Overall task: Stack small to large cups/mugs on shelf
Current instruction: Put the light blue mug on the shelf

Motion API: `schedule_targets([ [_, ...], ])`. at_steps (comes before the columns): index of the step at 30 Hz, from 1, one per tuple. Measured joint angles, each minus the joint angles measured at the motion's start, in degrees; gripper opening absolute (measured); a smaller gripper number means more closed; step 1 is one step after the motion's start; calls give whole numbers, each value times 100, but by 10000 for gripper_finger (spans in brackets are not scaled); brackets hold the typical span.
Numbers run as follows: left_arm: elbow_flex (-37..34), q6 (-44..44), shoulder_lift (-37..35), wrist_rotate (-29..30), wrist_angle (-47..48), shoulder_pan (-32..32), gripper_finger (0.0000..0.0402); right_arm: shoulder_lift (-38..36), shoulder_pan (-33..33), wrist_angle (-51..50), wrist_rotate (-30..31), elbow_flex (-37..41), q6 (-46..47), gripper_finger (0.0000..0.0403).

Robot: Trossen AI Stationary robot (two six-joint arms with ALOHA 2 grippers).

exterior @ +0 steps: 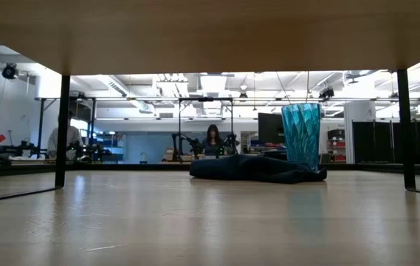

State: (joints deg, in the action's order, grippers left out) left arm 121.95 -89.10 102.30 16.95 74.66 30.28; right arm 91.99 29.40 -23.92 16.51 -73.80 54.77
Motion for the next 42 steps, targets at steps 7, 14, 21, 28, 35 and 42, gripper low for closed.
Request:
schedule_targets([
  [7, 0, 101, -6, 4, 141, 0, 59, -1, 5, 240, -214, 0, -64, 8],
  [14, 0, 145, -7, 5, 141, -4, 59, -1, 6, 233, -212, 0, -61, 8],
  [21, 0, 143, -4, 4, 137, -4, 59, -1, -10, 233, -195, 0, -60, 8],
  [28, 0, 145, -2, 4, 136, -4, 59, -1, -8, 244, -195, 0, -77, 9],
  [35, 0, 252, -2, 4, 132, -4, 59, -1, -8, 395, -198, 0, -128, 9],
  [42, 0, 300, 0, 4, 132, -4, 59, -1, -8, 388, -163, 0, -128, 9],
])
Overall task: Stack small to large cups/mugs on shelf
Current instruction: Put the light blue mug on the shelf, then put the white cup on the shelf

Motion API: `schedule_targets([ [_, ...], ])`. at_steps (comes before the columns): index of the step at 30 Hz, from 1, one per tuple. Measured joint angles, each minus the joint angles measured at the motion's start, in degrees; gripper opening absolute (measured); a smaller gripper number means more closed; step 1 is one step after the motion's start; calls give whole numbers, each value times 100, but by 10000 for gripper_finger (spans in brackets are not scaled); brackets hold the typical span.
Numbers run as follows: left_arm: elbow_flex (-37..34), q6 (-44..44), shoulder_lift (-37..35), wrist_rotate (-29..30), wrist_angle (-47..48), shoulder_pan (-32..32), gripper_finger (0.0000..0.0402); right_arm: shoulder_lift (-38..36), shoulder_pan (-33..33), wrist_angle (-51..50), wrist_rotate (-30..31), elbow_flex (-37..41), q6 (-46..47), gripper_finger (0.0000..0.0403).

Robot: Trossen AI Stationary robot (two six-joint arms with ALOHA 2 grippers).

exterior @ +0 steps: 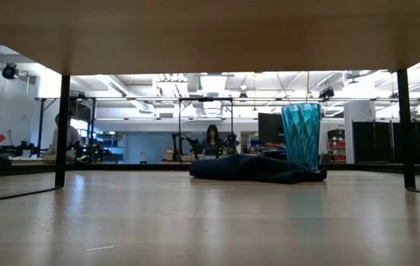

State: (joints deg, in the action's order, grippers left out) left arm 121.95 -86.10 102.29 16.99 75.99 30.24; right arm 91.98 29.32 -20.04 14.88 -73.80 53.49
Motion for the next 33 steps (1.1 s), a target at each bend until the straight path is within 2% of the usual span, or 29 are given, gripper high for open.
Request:
schedule_targets([
  [9, 0, 217, 3, 6, 0, 0, 59, -59, -20, -625, 175, 0, 1, 9],
  [13, 0, 448, 3, 181, -158, 0, 59, -214, -22, -711, 298, 0, -124, 8],
  [16, 0, 967, 2, 302, -494, 0, 59, -464, -22, -679, 326, -25, -459, 9],
  [20, 0, 1680, -22, 297, -940, 0, 59, -773, -22, -655, 330, -256, -1387, 9],
  [26, 0, 3264, -148, 285, -2000, 0, 59, -1215, -29, -522, 330, -568, -2261, 9],
  [29, 0, 3864, -254, 284, -2443, 0, 59, -1414, -73, -648, 327, -573, -2389, 9],
  [33, 2, 4376, -429, 306, -2640, -28, 59, -1701, -227, -1328, 325, -573, -1893, 9],
])
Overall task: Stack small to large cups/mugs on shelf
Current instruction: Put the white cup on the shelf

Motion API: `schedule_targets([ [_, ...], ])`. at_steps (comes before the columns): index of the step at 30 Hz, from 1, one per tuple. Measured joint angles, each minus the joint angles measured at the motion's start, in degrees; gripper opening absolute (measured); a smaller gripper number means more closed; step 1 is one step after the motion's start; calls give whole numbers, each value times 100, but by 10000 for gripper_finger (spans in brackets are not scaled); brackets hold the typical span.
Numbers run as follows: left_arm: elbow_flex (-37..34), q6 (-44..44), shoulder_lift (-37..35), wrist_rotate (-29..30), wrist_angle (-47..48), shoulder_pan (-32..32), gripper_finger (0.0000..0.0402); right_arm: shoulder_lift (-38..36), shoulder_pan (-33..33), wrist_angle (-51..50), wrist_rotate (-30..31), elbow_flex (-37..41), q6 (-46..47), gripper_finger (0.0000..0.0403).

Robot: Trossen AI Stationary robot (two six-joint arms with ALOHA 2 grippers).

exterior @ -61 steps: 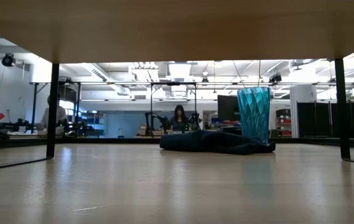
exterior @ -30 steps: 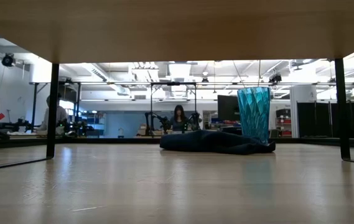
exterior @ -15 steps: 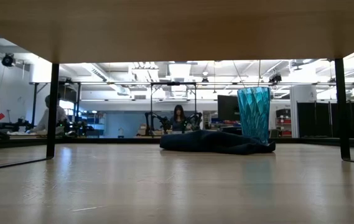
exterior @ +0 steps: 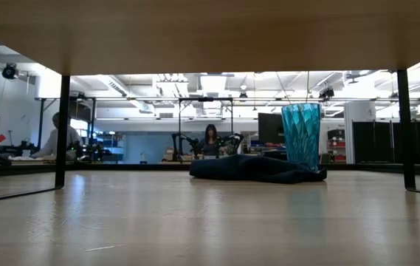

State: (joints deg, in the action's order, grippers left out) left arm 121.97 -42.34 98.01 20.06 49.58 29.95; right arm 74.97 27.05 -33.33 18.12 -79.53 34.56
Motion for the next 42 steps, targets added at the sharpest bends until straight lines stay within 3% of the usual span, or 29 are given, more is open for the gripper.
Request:
schedule_targets([
  [13, -213, 1064, -238, -57, 237, -91, 59, -179, -595, -1402, 44, 3, 605, 9],
  [17, -767, 1120, -398, -539, -404, -225, 59, -119, -742, -1714, -88, 17, 922, 9],
  [21, -1413, 1800, -436, -1677, -2004, -295, 59, -90, -529, -790, -201, 22, 528, 9],
  [24, -1766, 2144, -572, -2134, -2469, -399, 59, -118, -478, -147, -189, 21, 33, 9],
  [28, -2255, 2129, -1043, -2086, -2361, -688, 59, -196, -559, -317, 218, 17, 31, 9],
  [33, -3169, 2062, -1898, -2126, -2368, -884, 59, -303, -659, -1336, 568, 18, 712, 9],
  [42, -4741, 1867, -3595, -2054, -2567, -1170, 59, -585, -800, -2257, 1322, 17, 1544, 9],
])
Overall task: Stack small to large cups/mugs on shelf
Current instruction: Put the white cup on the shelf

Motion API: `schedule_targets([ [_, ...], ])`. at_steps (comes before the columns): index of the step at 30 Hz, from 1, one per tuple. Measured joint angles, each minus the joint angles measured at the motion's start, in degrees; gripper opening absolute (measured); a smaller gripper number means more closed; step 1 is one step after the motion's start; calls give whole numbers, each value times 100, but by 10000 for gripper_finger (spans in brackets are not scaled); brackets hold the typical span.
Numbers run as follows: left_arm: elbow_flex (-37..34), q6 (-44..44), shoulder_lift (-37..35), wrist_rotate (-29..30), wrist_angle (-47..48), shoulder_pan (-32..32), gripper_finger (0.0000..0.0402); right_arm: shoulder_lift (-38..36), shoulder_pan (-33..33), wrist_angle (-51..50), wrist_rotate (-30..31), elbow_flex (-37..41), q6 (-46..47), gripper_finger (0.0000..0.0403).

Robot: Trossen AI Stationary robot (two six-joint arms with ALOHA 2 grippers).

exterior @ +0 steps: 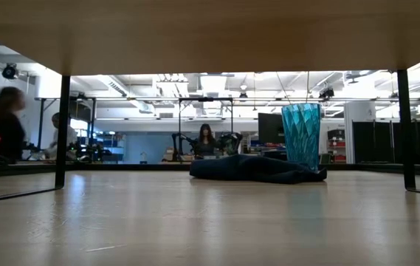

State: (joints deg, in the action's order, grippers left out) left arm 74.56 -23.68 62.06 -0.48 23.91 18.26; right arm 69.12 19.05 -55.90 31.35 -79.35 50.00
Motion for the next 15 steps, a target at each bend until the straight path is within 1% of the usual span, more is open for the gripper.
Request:
schedule_targets([
  [5, -725, -311, -722, 111, -79, -32, 59, -146, -178, -1392, 14, 0, 1298, 9],
  [7, -966, -449, -930, 106, -63, -29, 59, -164, -170, -1841, -192, 0, 1746, 9],
  [9, -1157, -543, -1123, 107, -68, -30, 59, -164, -170, -2202, -559, 0, 2138, 9],
  [15, -1608, -601, -1631, 121, -73, -30, 59, -74, -162, -3328, -1969, 2, 3160, 12],
])
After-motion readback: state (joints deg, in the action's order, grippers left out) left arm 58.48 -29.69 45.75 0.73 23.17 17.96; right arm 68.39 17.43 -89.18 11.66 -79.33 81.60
